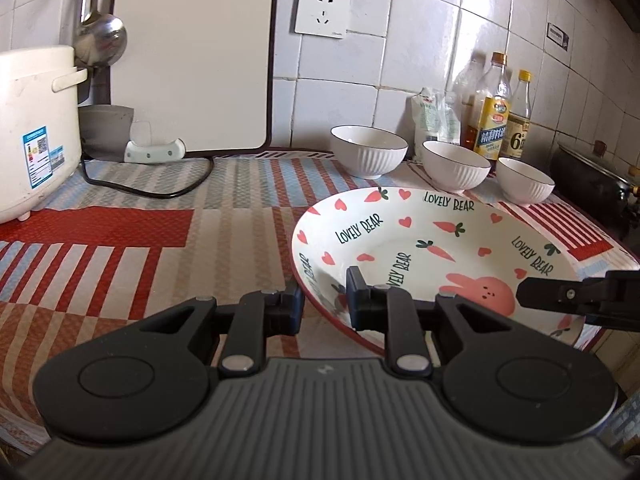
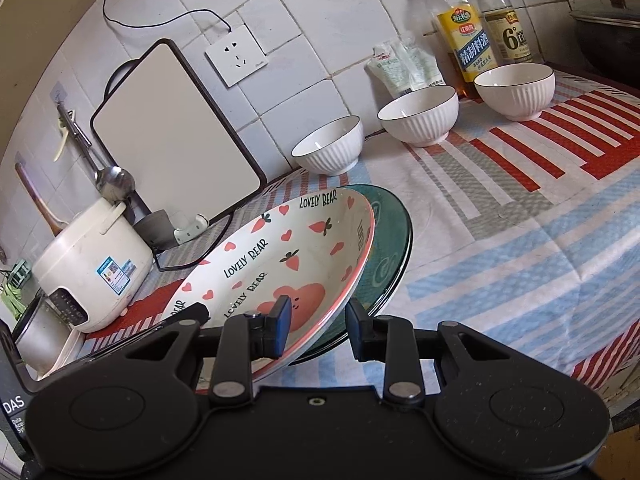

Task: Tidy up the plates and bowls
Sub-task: 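Lift the bunny bowl with both grippers and lower it onto the egg plate, then open both grippers and pull them back from the stacked dishes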

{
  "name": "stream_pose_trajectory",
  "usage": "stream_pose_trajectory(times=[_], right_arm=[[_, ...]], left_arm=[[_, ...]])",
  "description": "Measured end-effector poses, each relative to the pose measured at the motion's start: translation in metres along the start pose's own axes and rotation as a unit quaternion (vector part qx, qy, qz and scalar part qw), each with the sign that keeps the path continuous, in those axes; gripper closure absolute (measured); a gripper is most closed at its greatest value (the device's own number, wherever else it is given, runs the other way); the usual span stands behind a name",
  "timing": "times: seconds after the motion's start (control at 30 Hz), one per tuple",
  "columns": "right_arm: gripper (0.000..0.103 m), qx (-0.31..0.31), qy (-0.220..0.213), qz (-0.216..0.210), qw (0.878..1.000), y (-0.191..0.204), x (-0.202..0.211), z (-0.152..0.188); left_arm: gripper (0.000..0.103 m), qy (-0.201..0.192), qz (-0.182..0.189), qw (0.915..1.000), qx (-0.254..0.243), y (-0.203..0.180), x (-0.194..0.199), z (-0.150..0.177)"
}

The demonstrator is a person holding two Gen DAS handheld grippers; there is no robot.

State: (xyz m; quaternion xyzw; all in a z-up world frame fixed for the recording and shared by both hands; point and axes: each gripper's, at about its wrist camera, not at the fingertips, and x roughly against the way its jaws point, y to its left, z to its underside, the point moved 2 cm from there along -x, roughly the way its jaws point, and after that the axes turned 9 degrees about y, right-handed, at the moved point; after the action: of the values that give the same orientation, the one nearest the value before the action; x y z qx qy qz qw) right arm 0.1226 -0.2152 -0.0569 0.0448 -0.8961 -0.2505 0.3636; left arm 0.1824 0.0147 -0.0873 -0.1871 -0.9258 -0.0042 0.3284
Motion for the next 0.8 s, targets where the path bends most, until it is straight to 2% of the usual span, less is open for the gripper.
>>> stream_pose_trajectory(times=[0.17,0.3,0.37,0.53,0.63,0.8], right_arm=[[0.068,0.0,0.0,0.012,1.0,0.0,0.0,-0.005],[0.068,0.028,-0.004,0.052,0.998,0.008,-0.004,-0.012],[0.068,0.046,-0.011,0.072,0.996,0.011,-0.004,-0.015],[0.068,0.061,-0.011,0.079,0.995,0.007,-0.009,-0.017],[0.069,0.078,-0.027,0.107,0.991,0.01,-0.01,-0.016],[0.068,0.097,-0.058,0.084,0.99,0.008,0.004,-0.015]], left_arm=[[0.083,0.012,0.003,0.9999,0.001,-0.001,-0.008,-0.006],[0.081,0.026,0.005,0.9995,0.016,0.004,-0.02,-0.009],[0.081,0.024,-0.005,0.9996,0.011,0.001,-0.022,-0.01],[0.08,0.024,-0.021,0.9994,-0.008,-0.007,-0.028,-0.01],[0.078,0.018,-0.039,0.9985,-0.034,-0.015,-0.03,-0.01],[0.073,0.009,-0.053,0.9974,-0.048,-0.011,-0.023,-0.011]])
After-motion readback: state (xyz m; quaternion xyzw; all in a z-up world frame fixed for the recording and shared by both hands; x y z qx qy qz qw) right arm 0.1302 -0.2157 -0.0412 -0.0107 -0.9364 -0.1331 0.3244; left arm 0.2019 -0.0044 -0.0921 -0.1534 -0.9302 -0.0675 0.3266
